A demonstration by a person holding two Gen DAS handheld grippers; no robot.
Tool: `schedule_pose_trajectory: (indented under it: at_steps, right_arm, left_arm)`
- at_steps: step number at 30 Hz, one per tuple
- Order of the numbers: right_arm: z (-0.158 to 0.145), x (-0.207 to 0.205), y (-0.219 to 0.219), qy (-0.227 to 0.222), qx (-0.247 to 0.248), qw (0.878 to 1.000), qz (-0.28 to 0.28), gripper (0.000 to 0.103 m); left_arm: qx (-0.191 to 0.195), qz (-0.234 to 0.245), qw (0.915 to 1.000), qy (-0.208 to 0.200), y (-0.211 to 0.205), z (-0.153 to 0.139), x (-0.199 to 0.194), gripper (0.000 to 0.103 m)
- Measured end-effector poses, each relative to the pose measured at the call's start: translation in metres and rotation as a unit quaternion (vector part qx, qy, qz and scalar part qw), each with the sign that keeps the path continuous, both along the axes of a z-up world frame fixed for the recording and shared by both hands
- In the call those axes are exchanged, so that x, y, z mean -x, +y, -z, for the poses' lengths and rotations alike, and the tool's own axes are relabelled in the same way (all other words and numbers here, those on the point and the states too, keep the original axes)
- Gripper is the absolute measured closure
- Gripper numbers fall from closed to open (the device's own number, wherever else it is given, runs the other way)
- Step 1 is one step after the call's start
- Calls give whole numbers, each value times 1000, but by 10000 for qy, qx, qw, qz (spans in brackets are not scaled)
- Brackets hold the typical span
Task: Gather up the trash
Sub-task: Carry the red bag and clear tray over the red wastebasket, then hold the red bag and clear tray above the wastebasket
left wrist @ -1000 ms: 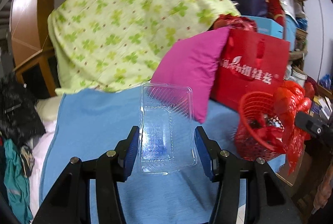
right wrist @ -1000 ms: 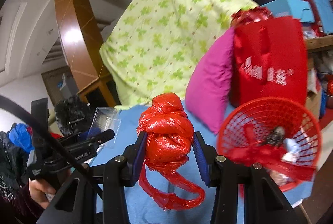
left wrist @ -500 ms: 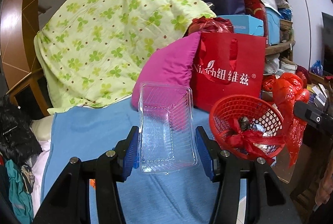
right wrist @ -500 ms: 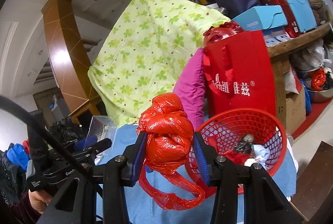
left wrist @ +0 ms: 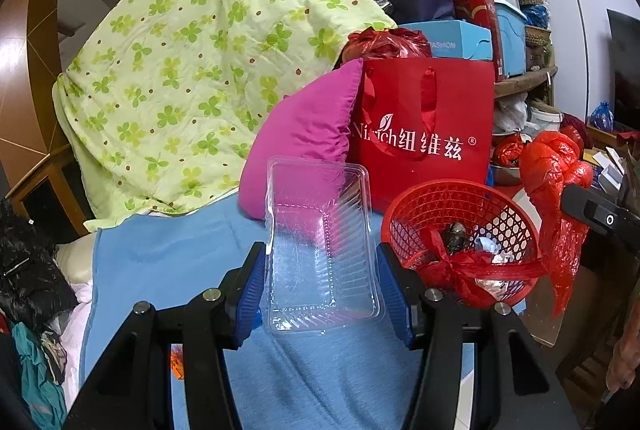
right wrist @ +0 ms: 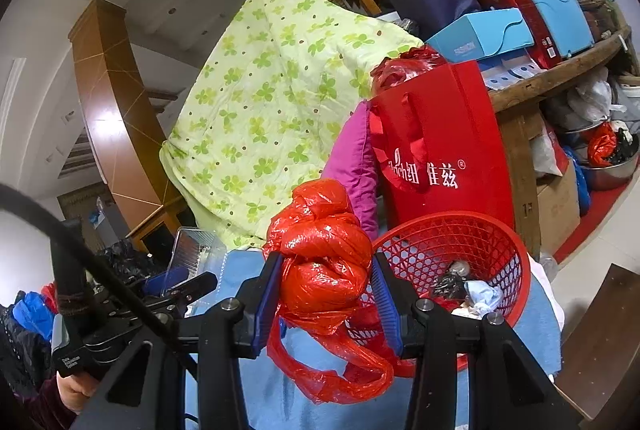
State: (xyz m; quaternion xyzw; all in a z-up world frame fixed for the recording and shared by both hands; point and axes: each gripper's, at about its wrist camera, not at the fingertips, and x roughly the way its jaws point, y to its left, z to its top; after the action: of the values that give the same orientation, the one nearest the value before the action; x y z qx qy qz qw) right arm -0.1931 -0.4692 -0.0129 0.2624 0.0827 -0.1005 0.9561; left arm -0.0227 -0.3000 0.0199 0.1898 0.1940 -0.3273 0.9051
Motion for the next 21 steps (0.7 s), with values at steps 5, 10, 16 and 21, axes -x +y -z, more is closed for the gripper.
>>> schedule_pose_trajectory:
  at_steps: [5, 10, 16, 21]
  right_arm:
    - [0, 2, -2, -15, -30, 10000, 18, 56]
    - [1, 5, -1, -21, -35, 10000, 42, 56]
    - [2, 9, -4, -42, -81, 9999, 73, 56]
    - [1, 11, -4, -55, -87, 9999, 97, 56]
  left_arm:
    - [-49, 40, 10000, 2, -6, 1, 2, 46]
    - [-81, 61, 9999, -5, -10, 1, 3, 46]
    - [-127, 104, 9999, -22, -12, 2, 6, 46]
    - [-147, 138, 9998, -23, -14, 1, 7, 46]
